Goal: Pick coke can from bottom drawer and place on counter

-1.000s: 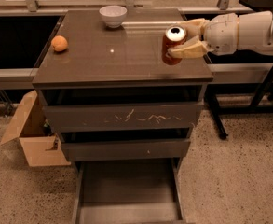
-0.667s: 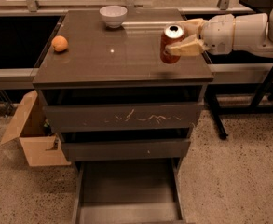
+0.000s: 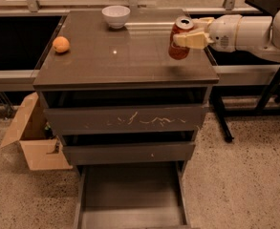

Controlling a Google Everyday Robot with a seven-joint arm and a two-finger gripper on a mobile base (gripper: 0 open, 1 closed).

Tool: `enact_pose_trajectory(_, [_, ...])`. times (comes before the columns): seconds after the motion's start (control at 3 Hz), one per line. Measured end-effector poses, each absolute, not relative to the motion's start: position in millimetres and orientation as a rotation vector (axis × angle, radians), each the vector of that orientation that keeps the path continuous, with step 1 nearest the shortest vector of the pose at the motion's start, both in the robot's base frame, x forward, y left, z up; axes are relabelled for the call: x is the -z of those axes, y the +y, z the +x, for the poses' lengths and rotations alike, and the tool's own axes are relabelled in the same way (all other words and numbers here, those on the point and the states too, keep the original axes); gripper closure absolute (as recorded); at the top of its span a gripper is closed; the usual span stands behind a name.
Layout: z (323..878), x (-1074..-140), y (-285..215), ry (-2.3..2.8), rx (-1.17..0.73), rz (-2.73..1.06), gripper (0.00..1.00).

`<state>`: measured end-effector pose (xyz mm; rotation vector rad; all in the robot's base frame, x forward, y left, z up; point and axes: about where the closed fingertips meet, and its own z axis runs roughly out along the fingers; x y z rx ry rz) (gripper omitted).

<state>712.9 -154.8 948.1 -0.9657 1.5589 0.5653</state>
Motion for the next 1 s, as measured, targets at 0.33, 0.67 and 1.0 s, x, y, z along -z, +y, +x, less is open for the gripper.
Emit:
enact_pose_trajectory(0.33, [731,-940,-161,1.638,-0.602,-0.879,1.00])
enact_pose_trajectory(0.67, [747,-928,-167,1.691,-0.626,-0.798,1.00])
enact_pose_trajectory(1.0, [760,-918,-173,1.726,-0.638,-0.742,1.00])
